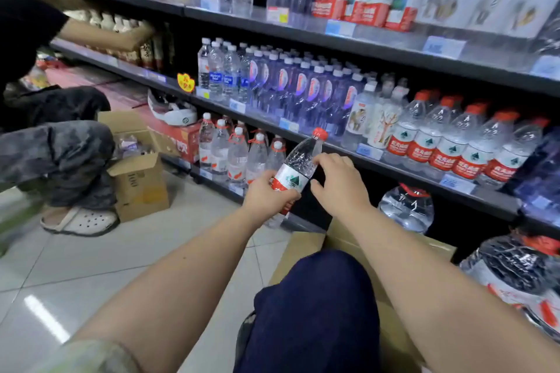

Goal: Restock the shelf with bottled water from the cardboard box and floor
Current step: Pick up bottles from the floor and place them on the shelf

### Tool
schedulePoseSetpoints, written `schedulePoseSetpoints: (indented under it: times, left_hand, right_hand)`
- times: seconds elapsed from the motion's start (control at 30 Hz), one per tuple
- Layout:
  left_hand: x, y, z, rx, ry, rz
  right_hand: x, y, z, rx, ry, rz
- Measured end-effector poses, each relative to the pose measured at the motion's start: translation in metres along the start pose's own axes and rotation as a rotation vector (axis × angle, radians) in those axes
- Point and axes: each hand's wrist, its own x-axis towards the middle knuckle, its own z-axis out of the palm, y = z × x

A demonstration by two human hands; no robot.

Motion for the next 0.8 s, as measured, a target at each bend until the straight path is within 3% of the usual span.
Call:
schedulePoseSetpoints:
  times: [0.17, 0.3, 0.6, 0.8]
  left_hand:
    - [-0.012, 0.073, 0.086, -0.155, -0.145, 0.063]
    - [-0.020, 0.112, 0.158, -0.280, -0.256, 0.043]
    - [-0.016, 0.172, 0.293, -0.357, -0.467, -0.006]
    - [0.014, 0.202, 0.371, -0.320, -0.540, 0.028]
  right_hand:
    - [-0.031, 0.074, -0.074, 0.034, 0.061, 0.193]
    - [-0.059, 0.128, -0.103, 0.201, 0.085, 0.347]
    - [-0.081, 0.229, -0.128, 0.638, 0.209, 0.684]
    - [-0.061, 0.304, -0.136, 0.674, 0.375, 0.792]
